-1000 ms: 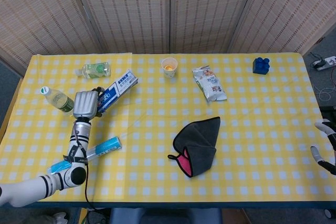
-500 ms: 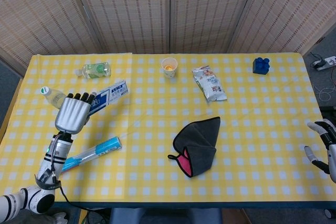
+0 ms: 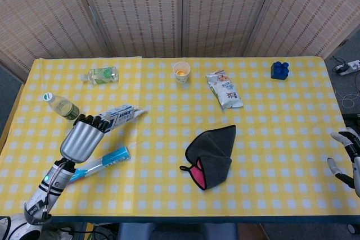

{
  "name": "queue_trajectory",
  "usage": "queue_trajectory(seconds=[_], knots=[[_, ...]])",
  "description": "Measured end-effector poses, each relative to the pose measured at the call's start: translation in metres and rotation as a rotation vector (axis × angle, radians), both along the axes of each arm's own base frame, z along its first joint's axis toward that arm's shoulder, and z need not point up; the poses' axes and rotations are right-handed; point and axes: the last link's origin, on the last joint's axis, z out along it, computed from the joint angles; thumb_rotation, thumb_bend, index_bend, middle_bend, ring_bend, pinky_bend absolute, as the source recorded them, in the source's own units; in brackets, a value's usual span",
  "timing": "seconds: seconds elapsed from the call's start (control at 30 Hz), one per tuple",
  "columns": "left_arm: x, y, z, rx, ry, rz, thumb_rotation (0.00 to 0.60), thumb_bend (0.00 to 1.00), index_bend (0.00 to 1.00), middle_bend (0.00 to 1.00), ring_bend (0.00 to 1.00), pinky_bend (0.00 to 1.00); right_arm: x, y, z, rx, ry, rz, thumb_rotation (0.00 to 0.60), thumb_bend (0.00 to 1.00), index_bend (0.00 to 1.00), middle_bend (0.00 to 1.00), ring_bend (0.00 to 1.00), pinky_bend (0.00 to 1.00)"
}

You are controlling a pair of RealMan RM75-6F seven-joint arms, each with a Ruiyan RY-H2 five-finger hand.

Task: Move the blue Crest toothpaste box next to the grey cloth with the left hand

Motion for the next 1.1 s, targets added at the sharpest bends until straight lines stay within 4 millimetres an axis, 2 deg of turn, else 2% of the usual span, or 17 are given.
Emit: queue_trajectory(seconds=[0.1, 0.3, 0.53, 0.7, 0.9, 1.1], knots=[[0.002, 0.001, 0.004, 0.018, -0.001, -0.002, 0.600, 0.20, 0.27, 0.45, 0.52, 0.60, 0.000, 0.000, 0.001, -0.003, 0.001, 0.000, 0.600, 0.26, 0.27, 0.27, 0.11, 0.10], [-0.001, 0.001, 0.026, 0.081, -0.009, 0.016, 0.600, 0.20, 0.25, 0.44, 0.50, 0.59, 0.001, 0.000, 0.003, -0.006, 0.001, 0.003, 0.600, 0.26, 0.27, 0.27, 0.11, 0.10], [-0.010, -0.011, 0.059, 0.144, -0.072, 0.028, 0.600, 0.20, 0.25, 0.44, 0.49, 0.59, 0.003, -0.003, -0.001, 0.006, 0.003, 0.013, 0.600, 0.26, 0.28, 0.27, 0.11, 0.10], [-0.016, -0.020, 0.075, 0.172, -0.099, 0.031, 0.600, 0.20, 0.25, 0.43, 0.49, 0.59, 0.007, -0.006, -0.003, 0.016, 0.005, 0.023, 0.600, 0.26, 0.27, 0.27, 0.11, 0.10], [-0.020, -0.024, 0.072, 0.152, -0.117, 0.026, 0.600, 0.20, 0.26, 0.43, 0.49, 0.59, 0.007, -0.006, -0.006, 0.025, 0.004, 0.020, 0.600, 0.26, 0.27, 0.27, 0.11, 0.10], [-0.017, -0.022, 0.057, 0.043, -0.298, -0.005, 0.600, 0.20, 0.27, 0.43, 0.49, 0.59, 0.008, -0.004, -0.005, 0.016, 0.007, 0.018, 0.600, 0.26, 0.27, 0.27, 0.11, 0.10]])
